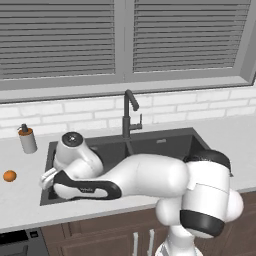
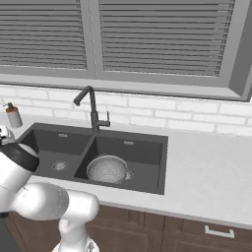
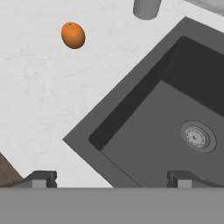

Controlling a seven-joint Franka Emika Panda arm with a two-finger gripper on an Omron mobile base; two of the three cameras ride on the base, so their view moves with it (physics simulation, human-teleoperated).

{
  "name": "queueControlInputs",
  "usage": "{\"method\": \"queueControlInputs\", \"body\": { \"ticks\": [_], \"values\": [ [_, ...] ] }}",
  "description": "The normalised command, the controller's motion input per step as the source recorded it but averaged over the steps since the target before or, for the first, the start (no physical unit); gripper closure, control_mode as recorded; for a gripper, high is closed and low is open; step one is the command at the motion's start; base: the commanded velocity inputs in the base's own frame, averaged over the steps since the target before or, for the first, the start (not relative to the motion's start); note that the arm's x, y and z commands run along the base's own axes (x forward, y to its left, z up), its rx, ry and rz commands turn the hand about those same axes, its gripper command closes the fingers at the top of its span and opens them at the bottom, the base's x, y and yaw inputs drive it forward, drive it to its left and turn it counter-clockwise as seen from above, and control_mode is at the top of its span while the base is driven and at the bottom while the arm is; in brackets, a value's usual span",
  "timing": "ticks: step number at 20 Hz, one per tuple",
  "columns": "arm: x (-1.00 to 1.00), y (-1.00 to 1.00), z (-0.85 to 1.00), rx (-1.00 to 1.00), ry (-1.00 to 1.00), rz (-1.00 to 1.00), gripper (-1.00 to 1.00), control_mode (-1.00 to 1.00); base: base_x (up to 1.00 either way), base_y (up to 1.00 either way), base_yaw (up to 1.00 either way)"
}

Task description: Put the colander in the sink, put the tangerine in the colander, and turn on the sink faucet and pour water over the colander.

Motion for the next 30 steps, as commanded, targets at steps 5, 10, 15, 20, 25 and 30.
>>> {"method": "queueControlInputs", "body": {
  "ticks": [5, 10, 15, 20, 25, 30],
  "values": [
    [0.00, 0.54, 0.00, 0.00, 0.07, 0.03, -1.00, -1.00, 0.00, 0.00, 0.00],
    [0.00, 0.46, 0.00, 0.00, 0.02, 0.00, -1.00, -1.00, 0.00, 0.00, 0.00],
    [0.00, 0.08, 0.00, 0.00, -0.01, 0.00, -1.00, -1.00, 0.00, 0.00, 0.00],
    [0.00, 0.03, -0.02, 0.00, -0.04, 0.00, -1.00, -1.00, 0.00, 0.00, 0.00],
    [0.00, 0.16, 0.00, 0.00, 0.00, 0.00, -1.00, -1.00, 0.00, 0.00, 0.00],
    [0.00, 0.25, -0.01, 0.00, 0.00, 0.00, -1.00, -1.00, 0.00, 0.00, 0.00]
  ]
}}
